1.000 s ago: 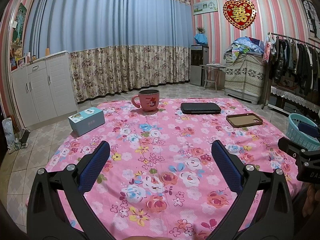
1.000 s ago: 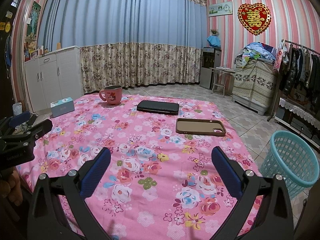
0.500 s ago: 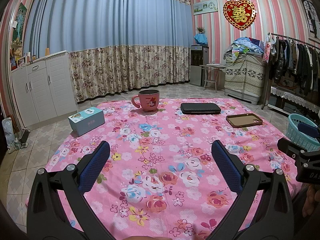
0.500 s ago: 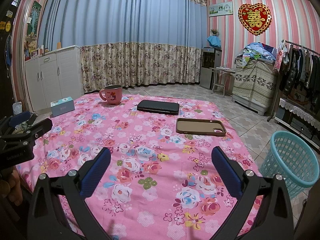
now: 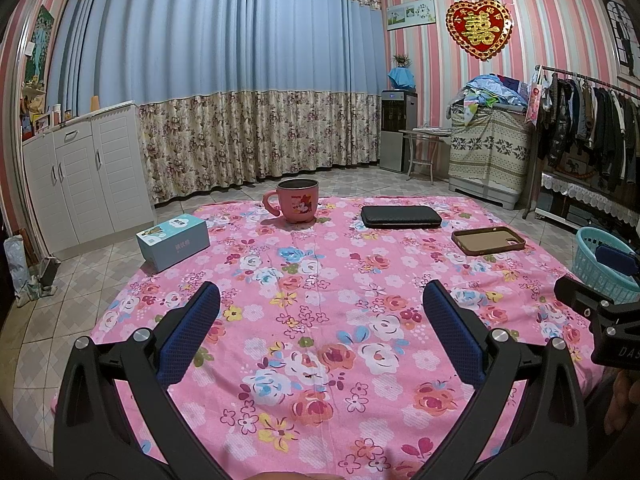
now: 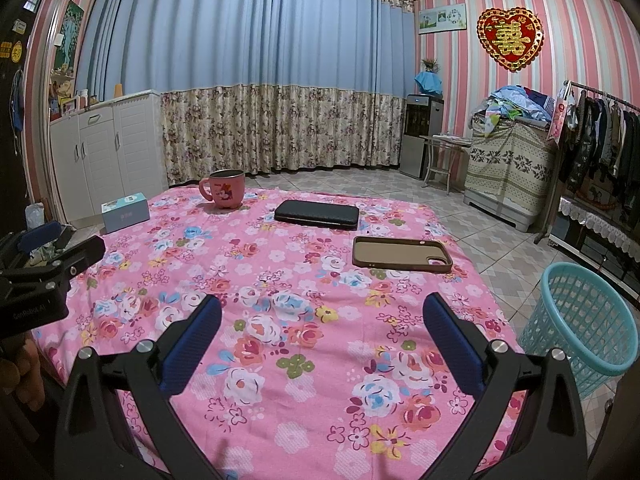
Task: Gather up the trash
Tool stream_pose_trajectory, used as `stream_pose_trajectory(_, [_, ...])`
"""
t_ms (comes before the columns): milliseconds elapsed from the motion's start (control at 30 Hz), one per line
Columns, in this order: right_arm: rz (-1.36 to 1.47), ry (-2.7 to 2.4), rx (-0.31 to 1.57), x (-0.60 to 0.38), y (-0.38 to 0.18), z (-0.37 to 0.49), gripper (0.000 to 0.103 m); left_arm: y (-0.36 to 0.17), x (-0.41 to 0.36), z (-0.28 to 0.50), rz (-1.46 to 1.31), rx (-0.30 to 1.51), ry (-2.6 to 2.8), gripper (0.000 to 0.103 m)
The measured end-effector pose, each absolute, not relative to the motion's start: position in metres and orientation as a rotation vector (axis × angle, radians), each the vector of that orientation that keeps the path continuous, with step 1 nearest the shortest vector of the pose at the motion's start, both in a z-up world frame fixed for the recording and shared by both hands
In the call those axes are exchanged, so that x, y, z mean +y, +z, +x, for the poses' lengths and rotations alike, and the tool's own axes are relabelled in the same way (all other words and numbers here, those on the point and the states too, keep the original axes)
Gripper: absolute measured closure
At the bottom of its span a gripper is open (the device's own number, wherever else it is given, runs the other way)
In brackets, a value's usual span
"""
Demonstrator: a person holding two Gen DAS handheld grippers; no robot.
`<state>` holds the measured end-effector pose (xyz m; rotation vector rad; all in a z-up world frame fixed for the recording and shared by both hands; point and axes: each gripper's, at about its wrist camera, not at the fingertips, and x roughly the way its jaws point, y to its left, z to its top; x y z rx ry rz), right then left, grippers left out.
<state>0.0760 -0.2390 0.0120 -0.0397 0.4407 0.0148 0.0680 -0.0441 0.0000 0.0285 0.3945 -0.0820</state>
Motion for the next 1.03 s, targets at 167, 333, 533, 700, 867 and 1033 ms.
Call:
stream_pose_trajectory(167, [-0.043,0.018,0.443,-0.2395,0.0105,0.0761,0.005,0.0003,-0.0437,0.0683,0.027,0.394,-0.082,0.005])
stream_pose_trajectory(333, [-0.047,0.019,0.443,-0.2396,0.0100,0.0760,0.005,0.0007,-0.0430,0.0687,0.028,0.394,-0.081,0.005])
stream_pose_trajectory(533, [-0.048,0.020,0.443,-0.2395,0.0100,0.0760,0.005,0.0004,-0.0442,0.0680,0.028,0.394,-0.082,0.005])
stream_pose_trajectory(700, [-0.048,0.019,0.443,-0.2393,0.0100,0.0760,0.005,0.0005,-0.0437,0.0684,0.026,0.395,-0.082,0.005])
stream_pose_trajectory(867, [-0.053,0.021,0.442,-0.2387,0.0096,0.0751,0.005,-0.0009,-0.0456,0.0682,0.033,0.397,-0.089,0.005])
stream_pose_trajectory(1033, [-0.052,0.020,0.442,-0.2393,0.0093,0.0743,0.005,-0.0014,-0.0502,0.0644,0.034,0.397,-0.095,0.005])
